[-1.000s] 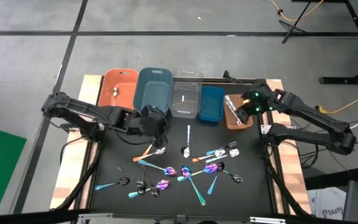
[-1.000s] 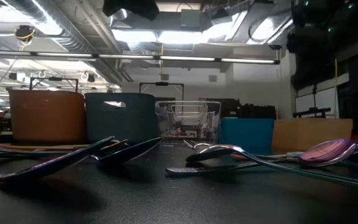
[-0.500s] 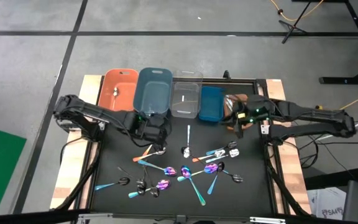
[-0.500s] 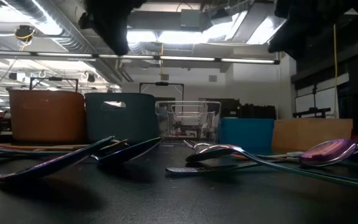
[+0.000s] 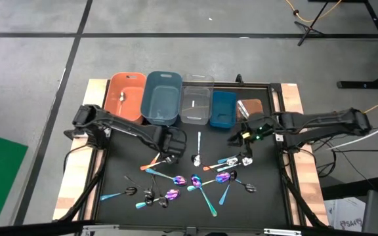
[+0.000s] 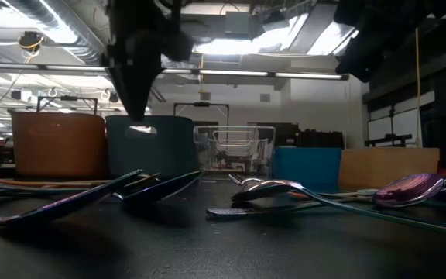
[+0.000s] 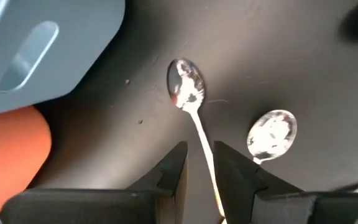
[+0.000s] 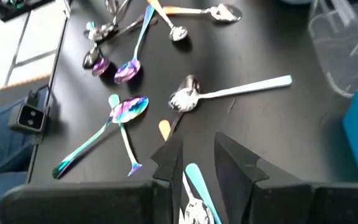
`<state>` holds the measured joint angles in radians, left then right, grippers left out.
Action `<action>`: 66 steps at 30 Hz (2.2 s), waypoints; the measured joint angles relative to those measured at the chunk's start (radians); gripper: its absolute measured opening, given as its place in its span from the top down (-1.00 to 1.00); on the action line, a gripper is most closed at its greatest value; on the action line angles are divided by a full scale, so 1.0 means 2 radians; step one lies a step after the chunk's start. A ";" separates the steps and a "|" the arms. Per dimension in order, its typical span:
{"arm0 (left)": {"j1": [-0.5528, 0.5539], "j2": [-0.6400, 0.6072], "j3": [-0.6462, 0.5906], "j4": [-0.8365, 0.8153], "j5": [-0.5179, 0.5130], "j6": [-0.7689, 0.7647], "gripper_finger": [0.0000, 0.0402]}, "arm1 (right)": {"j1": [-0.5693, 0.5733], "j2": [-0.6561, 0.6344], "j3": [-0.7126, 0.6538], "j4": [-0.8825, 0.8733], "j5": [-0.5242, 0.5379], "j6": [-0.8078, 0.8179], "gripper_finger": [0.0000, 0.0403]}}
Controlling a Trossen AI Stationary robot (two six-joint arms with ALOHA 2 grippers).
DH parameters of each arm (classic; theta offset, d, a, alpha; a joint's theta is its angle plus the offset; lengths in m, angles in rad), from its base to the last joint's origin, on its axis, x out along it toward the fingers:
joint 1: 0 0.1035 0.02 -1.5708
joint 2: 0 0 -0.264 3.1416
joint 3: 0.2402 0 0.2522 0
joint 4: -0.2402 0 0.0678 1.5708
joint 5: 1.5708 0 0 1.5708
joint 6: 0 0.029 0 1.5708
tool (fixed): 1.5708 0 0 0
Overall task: Sort silverware by color (type)
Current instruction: Put the orange spoon into the left orange bin
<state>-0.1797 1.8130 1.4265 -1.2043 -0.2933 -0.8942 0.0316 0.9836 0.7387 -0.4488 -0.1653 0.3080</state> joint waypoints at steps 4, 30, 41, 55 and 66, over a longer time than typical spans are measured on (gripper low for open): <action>0.013 0.013 -0.012 0.010 0.008 0.011 0.65 | 0.008 0.013 0.000 0.000 0.006 -0.001 0.60; 0.028 0.013 -0.161 0.203 0.043 0.003 0.67 | 0.014 0.017 0.000 -0.001 0.034 -0.001 0.60; 0.029 0.013 -0.161 0.203 0.036 0.007 0.97 | 0.014 0.017 0.000 -0.001 0.034 -0.001 0.60; 0.029 0.010 -0.161 0.202 0.042 0.020 0.99 | 0.014 0.017 0.000 -0.001 0.034 -0.001 0.60; 0.029 -0.029 -0.161 0.203 0.044 0.020 1.00 | 0.014 0.017 0.000 -0.001 0.034 -0.001 0.60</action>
<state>-0.1226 1.7549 1.1042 -0.7984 -0.2052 -0.8539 0.0589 1.0172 0.7387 -0.4511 -0.0971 0.3054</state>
